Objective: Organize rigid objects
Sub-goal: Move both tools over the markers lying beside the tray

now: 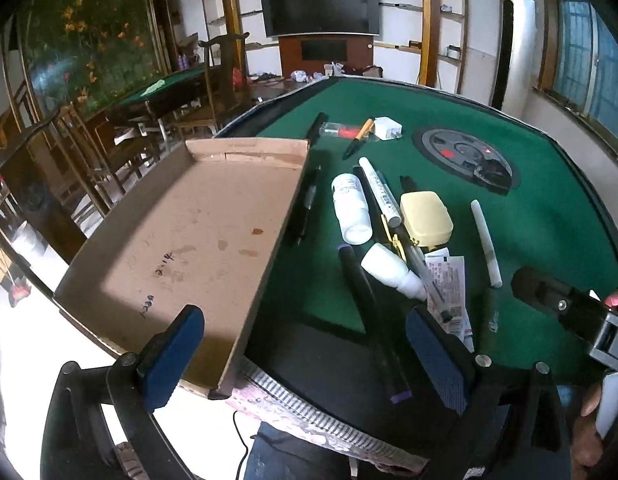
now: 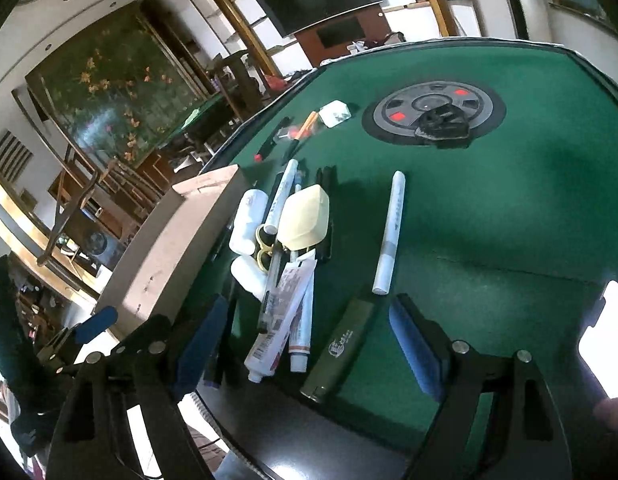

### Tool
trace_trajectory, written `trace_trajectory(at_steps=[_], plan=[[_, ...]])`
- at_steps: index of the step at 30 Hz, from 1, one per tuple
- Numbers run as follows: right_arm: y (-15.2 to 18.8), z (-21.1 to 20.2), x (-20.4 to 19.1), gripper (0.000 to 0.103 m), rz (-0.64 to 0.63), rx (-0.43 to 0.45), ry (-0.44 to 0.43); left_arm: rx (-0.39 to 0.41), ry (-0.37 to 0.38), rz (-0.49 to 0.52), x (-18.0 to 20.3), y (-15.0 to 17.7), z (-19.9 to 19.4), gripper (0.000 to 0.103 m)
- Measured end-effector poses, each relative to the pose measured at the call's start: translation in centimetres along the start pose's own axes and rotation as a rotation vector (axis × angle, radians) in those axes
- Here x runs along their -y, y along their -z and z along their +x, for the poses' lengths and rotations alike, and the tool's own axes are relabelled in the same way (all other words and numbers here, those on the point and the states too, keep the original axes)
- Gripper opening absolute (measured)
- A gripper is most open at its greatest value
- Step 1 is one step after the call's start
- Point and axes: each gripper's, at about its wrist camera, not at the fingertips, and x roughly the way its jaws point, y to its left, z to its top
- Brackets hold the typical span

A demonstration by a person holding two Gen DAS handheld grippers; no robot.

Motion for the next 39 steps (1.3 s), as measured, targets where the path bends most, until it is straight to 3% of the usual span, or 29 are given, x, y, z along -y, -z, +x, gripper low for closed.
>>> trace_trajectory(at_steps=[39], plan=[[-0.7, 1.9, 2.4, 0.084, 0.048, -0.028, 0.023, -0.073, 0.034, 0.064, 1.4, 0.6, 2.1, 0.102]])
